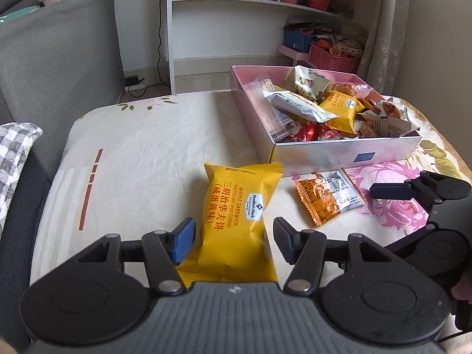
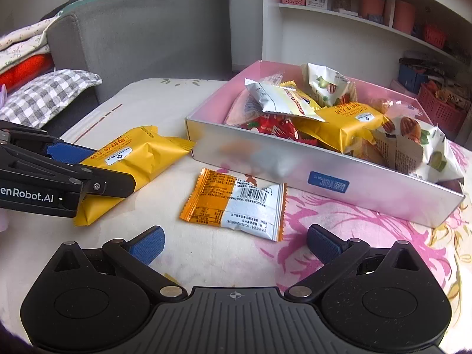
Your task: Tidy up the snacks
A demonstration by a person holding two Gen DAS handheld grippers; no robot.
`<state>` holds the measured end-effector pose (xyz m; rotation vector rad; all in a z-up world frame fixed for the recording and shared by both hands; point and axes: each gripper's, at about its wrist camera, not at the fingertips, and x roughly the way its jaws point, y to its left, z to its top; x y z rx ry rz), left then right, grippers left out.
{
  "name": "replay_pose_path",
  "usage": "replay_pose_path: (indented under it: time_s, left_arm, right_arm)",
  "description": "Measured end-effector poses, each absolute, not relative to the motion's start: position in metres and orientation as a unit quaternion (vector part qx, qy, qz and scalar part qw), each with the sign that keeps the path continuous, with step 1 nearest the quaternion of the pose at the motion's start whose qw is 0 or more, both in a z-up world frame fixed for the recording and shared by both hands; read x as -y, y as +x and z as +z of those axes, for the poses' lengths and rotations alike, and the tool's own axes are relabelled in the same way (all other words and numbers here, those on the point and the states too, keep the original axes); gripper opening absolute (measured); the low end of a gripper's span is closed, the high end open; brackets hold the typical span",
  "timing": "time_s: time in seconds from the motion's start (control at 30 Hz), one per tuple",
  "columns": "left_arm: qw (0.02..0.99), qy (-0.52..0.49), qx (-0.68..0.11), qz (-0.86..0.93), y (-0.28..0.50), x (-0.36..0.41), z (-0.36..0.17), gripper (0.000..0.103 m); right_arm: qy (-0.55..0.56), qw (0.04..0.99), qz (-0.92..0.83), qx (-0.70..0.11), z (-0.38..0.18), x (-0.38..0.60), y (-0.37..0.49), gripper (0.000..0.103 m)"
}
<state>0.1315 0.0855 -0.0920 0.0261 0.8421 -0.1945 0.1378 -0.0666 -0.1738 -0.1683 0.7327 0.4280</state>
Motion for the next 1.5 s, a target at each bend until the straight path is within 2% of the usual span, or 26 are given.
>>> replay_pose_path:
  time_s: [0.1, 0.37, 0.57, 0.63, 0.77, 0.83, 0.97, 1.0, 1.03, 1.4, 1.47, 1.5]
  left_arm:
    - [0.907, 0.010, -0.410, -0.091, 0.134, -0.085, -0.092, 0.047]
    - [0.907, 0.014, -0.411, -0.089, 0.133, -0.084, -0.091, 0.044]
    - [0.907, 0.016, -0.412, -0.090, 0.132, -0.084, -0.091, 0.041]
    - [0.907, 0.019, -0.412, -0.090, 0.132, -0.083, -0.091, 0.040]
    - [0.907, 0.024, -0.411, -0.091, 0.131, -0.082, -0.091, 0.040]
    - [0.907, 0.024, -0.411, -0.090, 0.131, -0.082, -0.091, 0.039]
    - [0.907, 0.030, -0.412, -0.083, 0.130, -0.081, -0.090, 0.037]
    - [0.907, 0.030, -0.412, -0.082, 0.130, -0.081, -0.089, 0.036]
    - [0.906, 0.029, -0.413, -0.081, 0.130, -0.081, -0.089, 0.036]
    - [0.905, 0.029, -0.417, -0.084, 0.127, -0.077, -0.087, 0.035]
    - [0.905, 0.030, -0.416, -0.083, 0.127, -0.077, -0.087, 0.035]
    - [0.905, 0.031, -0.417, -0.081, 0.126, -0.076, -0.088, 0.035]
  right_arm:
    - [-0.083, 0.910, 0.203, -0.351, -0.174, 0.064, 0.140, 0.103]
    - [-0.080, 0.915, 0.192, -0.346, -0.173, 0.064, 0.144, 0.101]
    - [-0.071, 0.918, 0.194, -0.339, -0.170, 0.068, 0.146, 0.088]
    - [-0.068, 0.919, 0.195, -0.336, -0.169, 0.069, 0.147, 0.080]
    - [-0.064, 0.921, 0.196, -0.332, -0.165, 0.072, 0.146, 0.073]
    - [-0.064, 0.921, 0.199, -0.329, -0.164, 0.073, 0.145, 0.065]
    - [-0.078, 0.922, 0.202, -0.321, -0.161, 0.073, 0.142, 0.063]
    - [-0.082, 0.923, 0.200, -0.319, -0.161, 0.074, 0.141, 0.038]
    - [-0.084, 0.922, 0.200, -0.320, -0.160, 0.075, 0.141, 0.035]
    - [-0.068, 0.922, 0.181, -0.337, -0.157, 0.103, 0.141, 0.033]
    - [-0.051, 0.919, 0.192, -0.339, -0.155, 0.108, 0.142, 0.040]
    - [-0.042, 0.918, 0.199, -0.341, -0.154, 0.109, 0.143, 0.051]
